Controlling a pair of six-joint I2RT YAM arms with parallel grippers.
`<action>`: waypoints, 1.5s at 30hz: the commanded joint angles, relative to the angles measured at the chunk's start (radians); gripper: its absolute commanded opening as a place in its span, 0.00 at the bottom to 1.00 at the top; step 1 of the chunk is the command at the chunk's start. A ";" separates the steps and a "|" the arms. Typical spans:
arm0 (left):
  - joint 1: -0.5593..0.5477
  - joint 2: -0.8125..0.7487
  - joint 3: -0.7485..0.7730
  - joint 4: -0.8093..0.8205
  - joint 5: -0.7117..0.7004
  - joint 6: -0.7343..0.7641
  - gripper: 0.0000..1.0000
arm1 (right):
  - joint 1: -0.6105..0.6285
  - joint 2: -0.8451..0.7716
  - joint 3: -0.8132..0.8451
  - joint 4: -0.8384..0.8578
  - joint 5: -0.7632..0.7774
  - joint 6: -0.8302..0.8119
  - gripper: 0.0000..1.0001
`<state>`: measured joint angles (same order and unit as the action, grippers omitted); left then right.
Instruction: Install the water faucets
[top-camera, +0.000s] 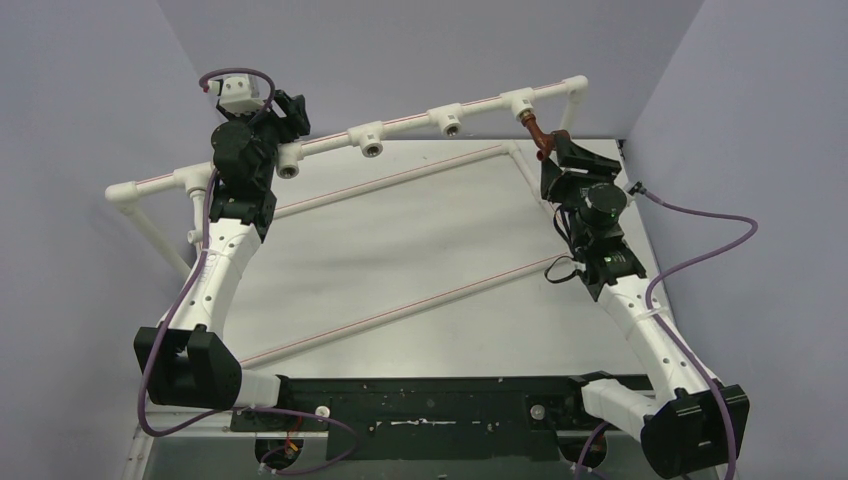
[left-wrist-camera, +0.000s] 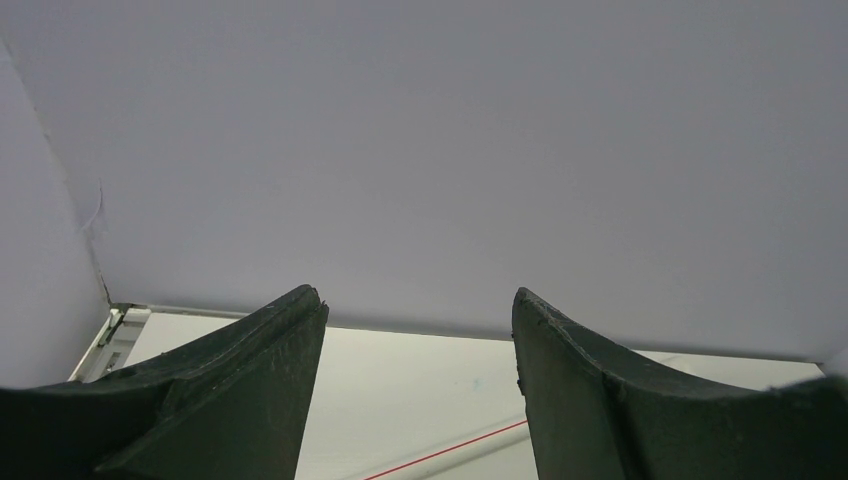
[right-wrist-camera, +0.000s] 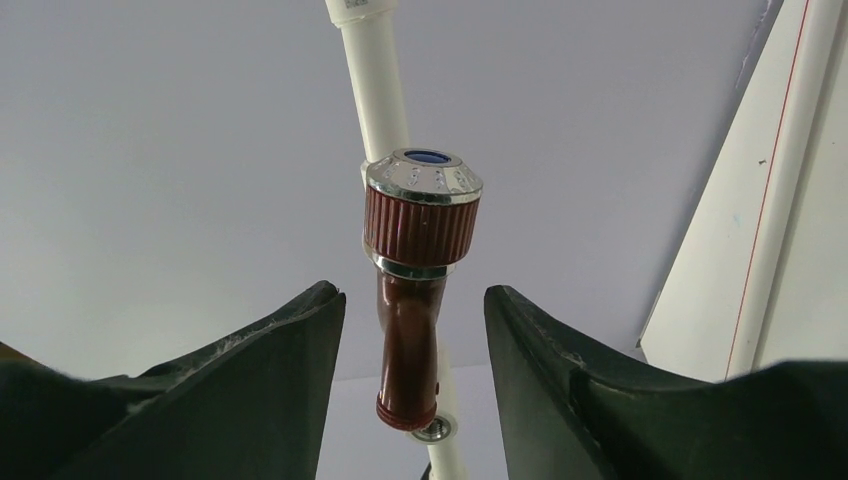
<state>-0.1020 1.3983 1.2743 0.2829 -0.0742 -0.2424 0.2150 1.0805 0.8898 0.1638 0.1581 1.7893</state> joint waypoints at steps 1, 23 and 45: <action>0.008 0.090 -0.064 -0.212 -0.012 0.015 0.66 | -0.006 -0.047 0.000 0.037 0.012 -0.032 0.57; 0.004 0.092 -0.064 -0.214 -0.017 0.022 0.66 | -0.104 -0.239 -0.042 0.133 -0.231 -1.136 0.71; 0.004 0.091 -0.065 -0.211 -0.017 0.022 0.66 | 0.038 -0.177 -0.025 0.159 -0.429 -2.465 0.87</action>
<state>-0.1024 1.3998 1.2743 0.2840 -0.0750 -0.2314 0.1818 0.8871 0.8505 0.2741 -0.3332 -0.3328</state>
